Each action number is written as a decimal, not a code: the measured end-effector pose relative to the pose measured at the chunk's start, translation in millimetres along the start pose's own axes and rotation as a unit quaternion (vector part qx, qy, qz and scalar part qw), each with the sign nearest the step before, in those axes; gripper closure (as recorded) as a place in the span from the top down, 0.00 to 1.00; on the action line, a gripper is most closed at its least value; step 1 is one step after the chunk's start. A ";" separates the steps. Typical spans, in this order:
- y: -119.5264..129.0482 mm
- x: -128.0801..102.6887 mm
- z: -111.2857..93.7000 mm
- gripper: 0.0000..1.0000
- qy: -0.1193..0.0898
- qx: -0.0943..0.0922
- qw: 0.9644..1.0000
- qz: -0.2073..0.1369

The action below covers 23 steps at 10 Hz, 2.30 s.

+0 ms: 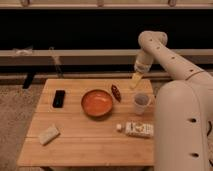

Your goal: Place the ceramic cup in the ceramic bowl

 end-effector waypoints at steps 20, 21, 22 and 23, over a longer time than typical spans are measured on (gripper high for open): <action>-18.5 77.9 48.3 0.80 0.069 -0.037 0.997 -0.007; -15.4 76.8 54.3 0.80 0.077 -0.044 0.996 -0.013; -13.3 76.6 58.4 0.80 0.083 -0.049 0.995 -0.017; -11.2 77.0 63.1 0.80 0.091 -0.054 0.994 -0.021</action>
